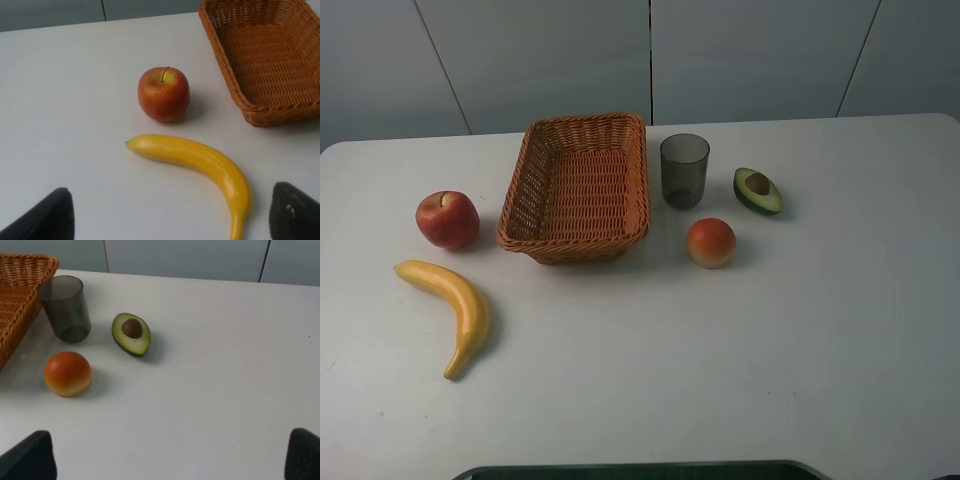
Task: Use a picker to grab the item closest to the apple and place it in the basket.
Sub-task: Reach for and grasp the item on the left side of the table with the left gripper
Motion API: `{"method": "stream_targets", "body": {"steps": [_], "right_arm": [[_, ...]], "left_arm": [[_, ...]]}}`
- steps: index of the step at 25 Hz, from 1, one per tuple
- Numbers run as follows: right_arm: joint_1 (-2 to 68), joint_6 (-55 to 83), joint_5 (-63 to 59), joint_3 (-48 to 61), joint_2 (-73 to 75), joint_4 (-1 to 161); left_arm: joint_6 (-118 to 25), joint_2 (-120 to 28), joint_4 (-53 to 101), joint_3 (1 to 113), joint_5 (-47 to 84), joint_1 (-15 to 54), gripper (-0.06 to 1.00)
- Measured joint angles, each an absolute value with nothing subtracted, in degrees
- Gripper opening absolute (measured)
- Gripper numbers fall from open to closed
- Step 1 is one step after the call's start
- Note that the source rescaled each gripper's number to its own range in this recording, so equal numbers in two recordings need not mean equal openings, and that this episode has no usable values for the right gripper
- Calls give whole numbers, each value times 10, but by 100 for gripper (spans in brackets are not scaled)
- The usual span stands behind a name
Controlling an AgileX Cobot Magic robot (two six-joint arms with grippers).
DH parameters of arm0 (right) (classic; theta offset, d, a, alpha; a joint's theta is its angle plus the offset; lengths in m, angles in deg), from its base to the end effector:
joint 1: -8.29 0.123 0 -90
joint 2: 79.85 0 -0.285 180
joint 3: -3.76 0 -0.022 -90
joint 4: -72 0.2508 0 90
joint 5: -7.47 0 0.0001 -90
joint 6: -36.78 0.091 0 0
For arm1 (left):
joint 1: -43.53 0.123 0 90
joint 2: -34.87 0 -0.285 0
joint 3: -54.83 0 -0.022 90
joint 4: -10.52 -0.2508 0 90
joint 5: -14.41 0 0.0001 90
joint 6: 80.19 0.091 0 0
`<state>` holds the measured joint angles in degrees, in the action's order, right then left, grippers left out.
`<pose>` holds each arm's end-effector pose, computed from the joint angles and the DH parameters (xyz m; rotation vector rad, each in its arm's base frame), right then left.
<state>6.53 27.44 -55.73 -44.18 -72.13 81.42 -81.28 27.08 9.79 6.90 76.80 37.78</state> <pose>-0.0083 0.0136 0.2778 -0.1494 2.0587 0.0782 -0.0072 0.0018 0.2781 0.0829 2.0602 -0.0585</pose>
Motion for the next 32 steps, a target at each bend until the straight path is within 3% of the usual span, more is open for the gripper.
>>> {"method": "stream_targets", "body": {"steps": [32], "right_arm": [[65,275,-557,-442,-721,814]], "left_arm": [[-814,271,100,69,768,382,100]]}}
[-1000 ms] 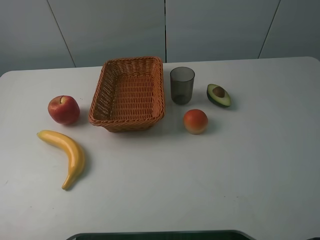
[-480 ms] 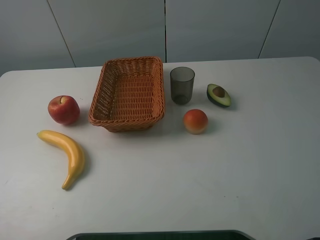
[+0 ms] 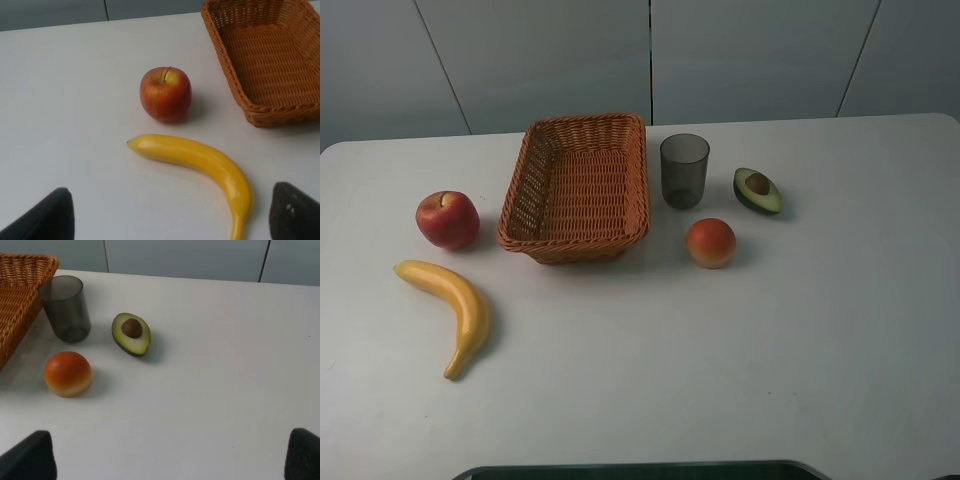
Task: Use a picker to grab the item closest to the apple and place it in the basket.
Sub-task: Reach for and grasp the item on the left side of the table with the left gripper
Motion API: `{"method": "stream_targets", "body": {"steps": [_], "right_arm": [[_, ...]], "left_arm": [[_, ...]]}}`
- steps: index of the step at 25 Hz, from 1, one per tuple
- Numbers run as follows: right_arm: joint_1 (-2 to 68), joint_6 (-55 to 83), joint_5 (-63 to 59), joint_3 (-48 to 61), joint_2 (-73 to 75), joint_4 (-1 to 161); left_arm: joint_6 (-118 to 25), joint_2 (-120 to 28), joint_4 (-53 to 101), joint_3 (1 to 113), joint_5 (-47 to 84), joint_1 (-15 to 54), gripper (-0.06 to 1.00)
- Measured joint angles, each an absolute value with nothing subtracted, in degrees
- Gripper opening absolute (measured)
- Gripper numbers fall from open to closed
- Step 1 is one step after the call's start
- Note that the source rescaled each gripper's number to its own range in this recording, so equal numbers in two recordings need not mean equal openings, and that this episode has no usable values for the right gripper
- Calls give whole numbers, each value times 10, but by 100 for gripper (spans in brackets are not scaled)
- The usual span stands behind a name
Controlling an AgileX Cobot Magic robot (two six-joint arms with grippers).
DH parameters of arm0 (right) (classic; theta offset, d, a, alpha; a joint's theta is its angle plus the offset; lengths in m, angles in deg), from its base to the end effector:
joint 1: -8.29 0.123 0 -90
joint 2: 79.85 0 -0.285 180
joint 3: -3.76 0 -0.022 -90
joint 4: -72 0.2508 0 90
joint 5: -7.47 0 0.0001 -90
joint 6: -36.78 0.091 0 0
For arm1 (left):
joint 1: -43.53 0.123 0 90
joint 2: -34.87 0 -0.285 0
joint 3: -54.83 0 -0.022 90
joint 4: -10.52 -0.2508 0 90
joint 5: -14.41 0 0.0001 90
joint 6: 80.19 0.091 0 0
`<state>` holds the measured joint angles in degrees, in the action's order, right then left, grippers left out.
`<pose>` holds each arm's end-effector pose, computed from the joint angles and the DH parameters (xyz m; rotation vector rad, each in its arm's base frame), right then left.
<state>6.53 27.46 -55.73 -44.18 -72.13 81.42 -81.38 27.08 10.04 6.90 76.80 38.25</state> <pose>-0.0083 0.0136 0.2778 -0.1490 2.0587 0.0785 -0.0072 0.0013 0.2781 0.0730 2.0606 -0.0597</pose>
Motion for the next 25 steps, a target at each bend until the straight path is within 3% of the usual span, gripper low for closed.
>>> {"method": "stream_targets", "body": {"steps": [6,11,25], "right_arm": [[65,275,-557,-442,-721,814],[65,275,-557,-442,-721,814],[65,274,-557,-442,-721,815]], "left_arm": [[-806,261,123,70,768,382,100],[-732,164,181,95,742,382,100],[-286,-232,254,128,708,354,100]]}}
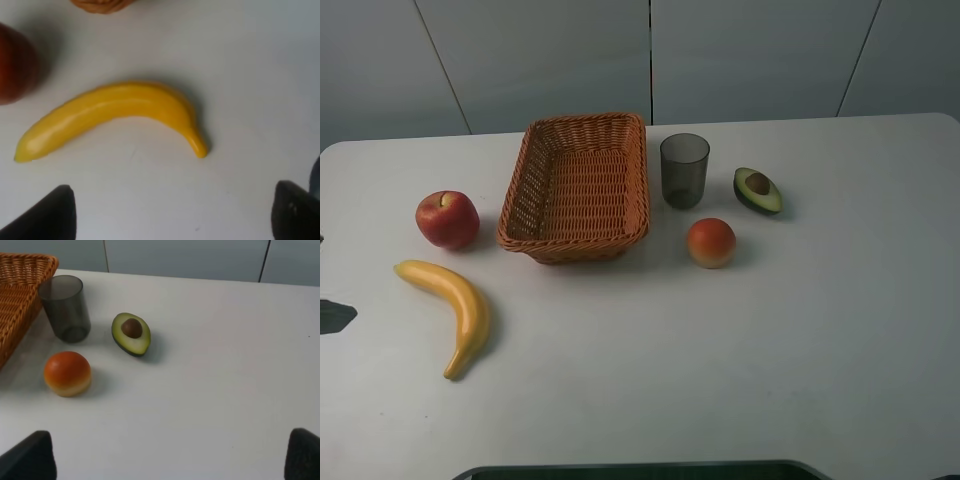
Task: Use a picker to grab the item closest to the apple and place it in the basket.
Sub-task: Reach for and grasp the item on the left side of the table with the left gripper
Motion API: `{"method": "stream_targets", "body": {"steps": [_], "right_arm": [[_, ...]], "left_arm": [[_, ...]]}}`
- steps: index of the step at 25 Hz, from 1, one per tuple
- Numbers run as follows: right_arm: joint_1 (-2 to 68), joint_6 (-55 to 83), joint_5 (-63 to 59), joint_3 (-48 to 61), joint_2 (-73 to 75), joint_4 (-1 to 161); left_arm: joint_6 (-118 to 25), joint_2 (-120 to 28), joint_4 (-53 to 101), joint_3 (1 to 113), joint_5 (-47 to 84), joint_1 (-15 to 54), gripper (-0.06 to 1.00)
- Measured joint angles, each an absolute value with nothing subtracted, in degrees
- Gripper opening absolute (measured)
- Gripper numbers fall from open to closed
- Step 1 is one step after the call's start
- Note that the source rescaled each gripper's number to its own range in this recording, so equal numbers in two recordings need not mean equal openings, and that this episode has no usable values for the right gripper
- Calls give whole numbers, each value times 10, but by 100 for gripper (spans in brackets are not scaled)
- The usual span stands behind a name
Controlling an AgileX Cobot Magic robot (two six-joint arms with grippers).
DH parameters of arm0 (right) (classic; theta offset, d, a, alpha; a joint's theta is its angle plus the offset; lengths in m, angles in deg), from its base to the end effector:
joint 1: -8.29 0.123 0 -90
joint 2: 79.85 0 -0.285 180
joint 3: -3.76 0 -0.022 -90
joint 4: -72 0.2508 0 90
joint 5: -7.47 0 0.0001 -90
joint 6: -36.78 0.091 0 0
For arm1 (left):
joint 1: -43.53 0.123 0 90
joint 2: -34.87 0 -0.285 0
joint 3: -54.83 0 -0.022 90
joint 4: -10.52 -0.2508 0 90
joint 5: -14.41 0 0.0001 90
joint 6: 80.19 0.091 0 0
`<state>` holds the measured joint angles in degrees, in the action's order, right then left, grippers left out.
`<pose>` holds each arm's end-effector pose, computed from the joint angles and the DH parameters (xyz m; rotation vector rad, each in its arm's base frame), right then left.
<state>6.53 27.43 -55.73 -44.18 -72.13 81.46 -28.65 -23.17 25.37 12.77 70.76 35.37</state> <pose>-0.0083 0.0136 0.2778 -0.1496 2.0586 0.0790 0.1325 -0.0386 0.2615 1.2129 2.3794 -0.1007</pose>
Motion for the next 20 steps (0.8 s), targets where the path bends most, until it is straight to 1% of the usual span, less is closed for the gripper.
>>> {"method": "stream_targets", "body": {"steps": [5,11,16,20], "right_arm": [[65,274,-557,-442,-721,815],[65,274,-557,-442,-721,815],[65,274,-557,-442,-721,815],[65,274,-557,-442,-721,815]], "left_arm": [[-120,-320,255,128,655,350,100],[8,-406,255,128,583,350,100],[49,-480,248,128,543,347,100],[53,-539,218,137,503,312,100]]}}
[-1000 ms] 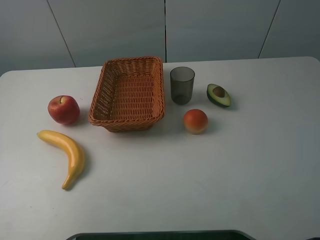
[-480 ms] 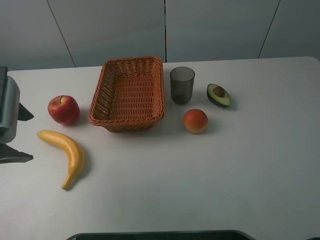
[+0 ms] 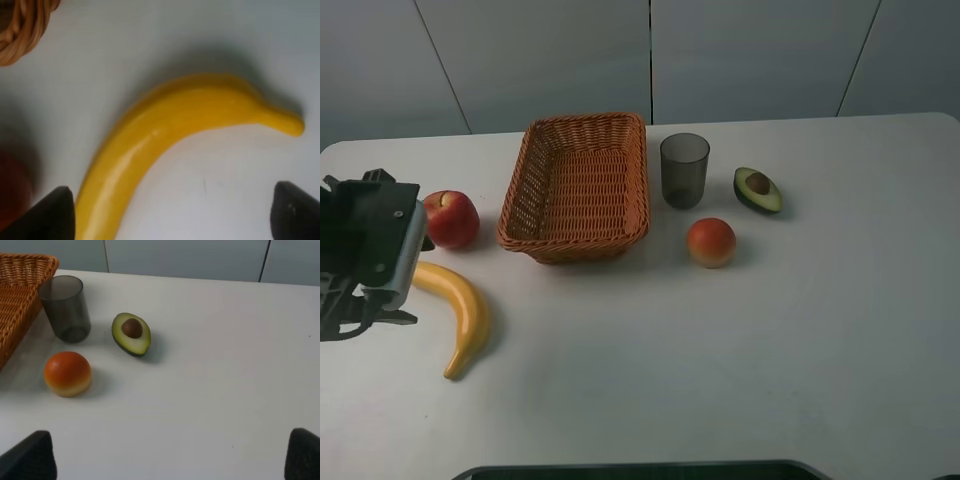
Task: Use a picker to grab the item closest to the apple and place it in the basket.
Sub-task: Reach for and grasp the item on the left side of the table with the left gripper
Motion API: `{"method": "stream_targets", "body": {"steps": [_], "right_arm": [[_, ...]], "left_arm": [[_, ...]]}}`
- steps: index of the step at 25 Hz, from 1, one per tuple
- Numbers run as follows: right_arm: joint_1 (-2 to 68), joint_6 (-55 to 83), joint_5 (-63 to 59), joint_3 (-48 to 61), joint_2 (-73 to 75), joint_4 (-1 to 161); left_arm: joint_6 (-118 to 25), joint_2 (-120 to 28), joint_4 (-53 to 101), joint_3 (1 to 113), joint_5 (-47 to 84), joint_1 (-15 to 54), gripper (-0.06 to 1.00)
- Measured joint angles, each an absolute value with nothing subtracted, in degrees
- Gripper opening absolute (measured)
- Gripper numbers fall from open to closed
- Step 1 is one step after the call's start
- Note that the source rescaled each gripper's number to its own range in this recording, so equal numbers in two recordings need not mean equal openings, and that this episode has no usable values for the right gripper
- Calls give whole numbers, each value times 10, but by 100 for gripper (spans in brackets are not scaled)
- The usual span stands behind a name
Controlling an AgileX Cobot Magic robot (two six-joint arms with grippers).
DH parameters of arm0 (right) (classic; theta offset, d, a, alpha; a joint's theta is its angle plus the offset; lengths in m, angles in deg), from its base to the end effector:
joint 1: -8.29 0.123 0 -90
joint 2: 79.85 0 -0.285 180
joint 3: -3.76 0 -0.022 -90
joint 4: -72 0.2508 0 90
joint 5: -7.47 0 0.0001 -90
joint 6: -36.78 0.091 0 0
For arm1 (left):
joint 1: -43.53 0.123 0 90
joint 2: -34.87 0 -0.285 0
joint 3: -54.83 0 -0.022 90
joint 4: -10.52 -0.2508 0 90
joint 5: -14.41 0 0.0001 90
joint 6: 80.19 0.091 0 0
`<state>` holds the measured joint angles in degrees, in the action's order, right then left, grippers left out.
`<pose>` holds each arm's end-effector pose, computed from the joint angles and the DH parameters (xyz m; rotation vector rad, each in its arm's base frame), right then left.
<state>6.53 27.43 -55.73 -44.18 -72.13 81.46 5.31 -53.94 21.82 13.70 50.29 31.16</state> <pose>-0.0083 0.0136 0.2778 -0.1496 2.0586 0.0790 0.2159 -0.0581 0.1763 2.0160 2.0327 0.0557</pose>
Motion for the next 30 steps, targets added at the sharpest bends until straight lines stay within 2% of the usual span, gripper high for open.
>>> {"method": "stream_targets", "body": {"steps": [7,30], "right_arm": [[65,274,-557,-442,-721,815],[65,274,-557,-442,-721,815]], "left_arm": [[40,-620,182,176,474,271,100],[25,-753,99,185,419,270,100]]}}
